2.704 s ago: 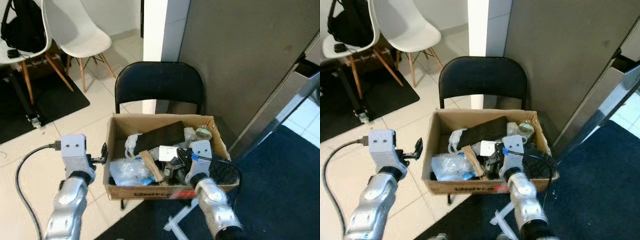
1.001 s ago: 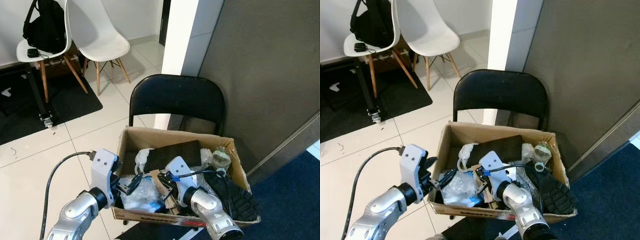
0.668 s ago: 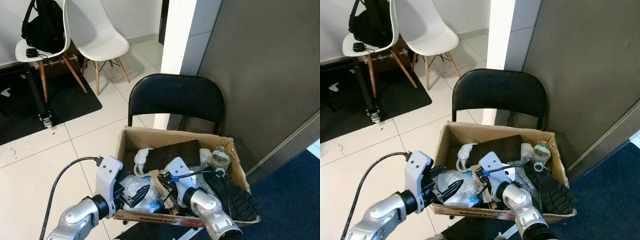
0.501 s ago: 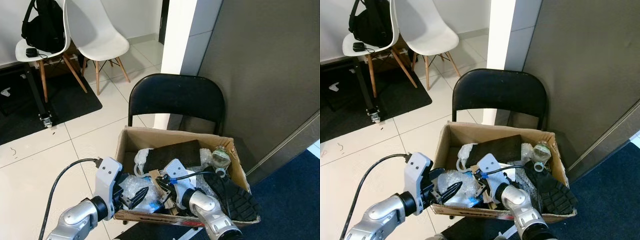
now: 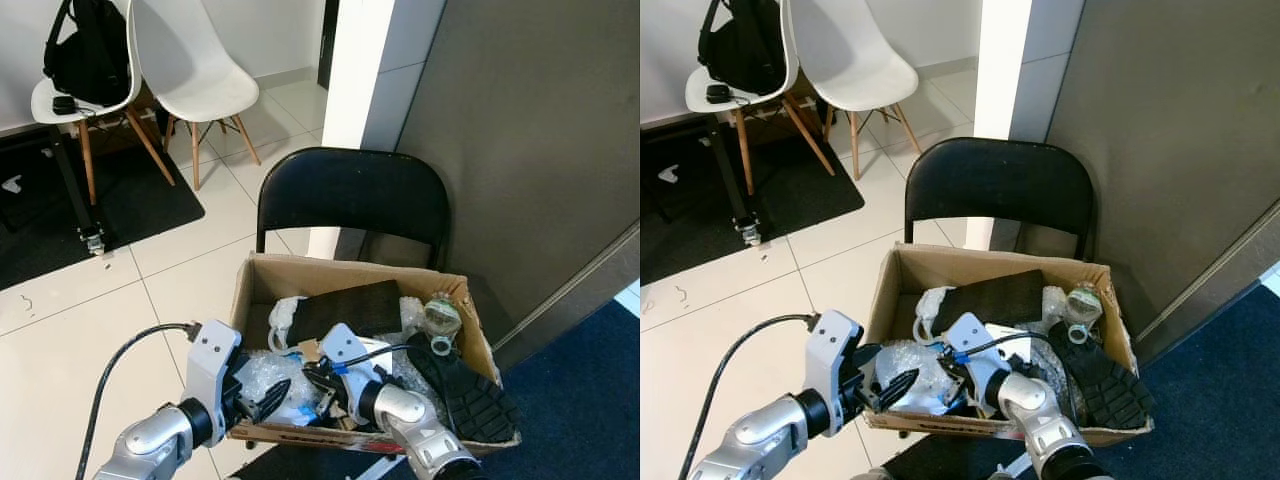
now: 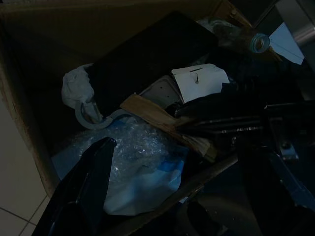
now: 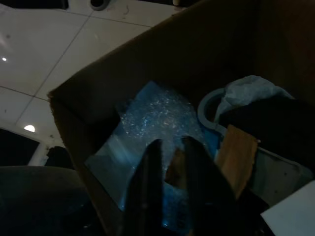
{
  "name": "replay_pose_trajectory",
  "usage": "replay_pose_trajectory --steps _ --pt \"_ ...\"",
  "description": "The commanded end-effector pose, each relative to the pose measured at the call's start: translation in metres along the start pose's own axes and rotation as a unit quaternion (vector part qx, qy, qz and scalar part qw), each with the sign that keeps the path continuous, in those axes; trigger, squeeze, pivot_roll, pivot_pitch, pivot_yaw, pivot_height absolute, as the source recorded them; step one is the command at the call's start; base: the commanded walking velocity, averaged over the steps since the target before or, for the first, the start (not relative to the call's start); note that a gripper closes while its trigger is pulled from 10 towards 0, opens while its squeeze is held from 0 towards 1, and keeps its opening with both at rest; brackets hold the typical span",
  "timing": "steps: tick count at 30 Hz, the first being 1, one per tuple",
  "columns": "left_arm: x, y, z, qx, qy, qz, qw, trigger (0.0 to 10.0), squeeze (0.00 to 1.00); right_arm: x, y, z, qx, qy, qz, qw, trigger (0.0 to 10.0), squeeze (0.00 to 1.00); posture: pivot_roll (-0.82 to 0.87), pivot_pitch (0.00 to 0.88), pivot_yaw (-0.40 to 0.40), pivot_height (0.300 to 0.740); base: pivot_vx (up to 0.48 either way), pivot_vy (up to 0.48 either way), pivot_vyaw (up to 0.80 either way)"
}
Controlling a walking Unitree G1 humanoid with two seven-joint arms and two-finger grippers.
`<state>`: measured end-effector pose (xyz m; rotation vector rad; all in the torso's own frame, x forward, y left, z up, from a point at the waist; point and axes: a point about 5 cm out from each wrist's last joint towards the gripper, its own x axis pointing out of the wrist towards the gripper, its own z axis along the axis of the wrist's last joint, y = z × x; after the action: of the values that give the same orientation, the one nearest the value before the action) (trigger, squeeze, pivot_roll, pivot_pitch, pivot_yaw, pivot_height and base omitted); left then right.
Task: Picking trash to rubbish bin
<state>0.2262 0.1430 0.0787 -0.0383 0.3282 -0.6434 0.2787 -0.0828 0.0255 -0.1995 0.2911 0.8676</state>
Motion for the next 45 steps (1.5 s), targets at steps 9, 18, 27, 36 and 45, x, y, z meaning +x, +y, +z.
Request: replay_pose_trajectory --steps 9,18,27,36,45 --pt "-0.002 0.008 0.001 -0.007 -0.011 0.034 0.999 10.0 0.00 -0.006 -0.027 0.017 0.140 -0.095 -0.128 0.977 10.0 0.00 0.11 0.140 -0.036 0.740 0.000 0.000 0.00" --pt "-0.017 0.061 0.028 -0.035 -0.124 0.294 0.947 10.0 0.00 -0.033 -0.061 0.026 0.188 -0.161 -0.281 0.927 10.0 0.00 0.09 0.139 -0.030 0.740 0.000 0.000 0.00" --pt "-0.012 0.056 0.031 -0.023 -0.133 0.315 0.939 10.0 0.00 -0.037 -0.046 0.028 0.181 -0.180 -0.272 0.928 10.0 0.00 0.08 0.138 -0.033 0.740 0.000 0.000 0.00" --pt "-0.007 0.052 0.032 -0.006 -0.132 0.306 0.943 10.0 0.00 -0.037 -0.043 0.033 0.170 -0.188 -0.265 0.931 10.0 0.00 0.09 0.122 -0.039 0.740 -0.193 0.000 0.00" --pt "-0.006 0.051 0.031 -0.010 -0.136 0.311 0.941 10.0 0.00 -0.041 -0.044 0.034 0.150 -0.183 -0.266 0.934 10.0 0.00 0.08 0.112 -0.042 0.740 -0.302 0.000 0.00"
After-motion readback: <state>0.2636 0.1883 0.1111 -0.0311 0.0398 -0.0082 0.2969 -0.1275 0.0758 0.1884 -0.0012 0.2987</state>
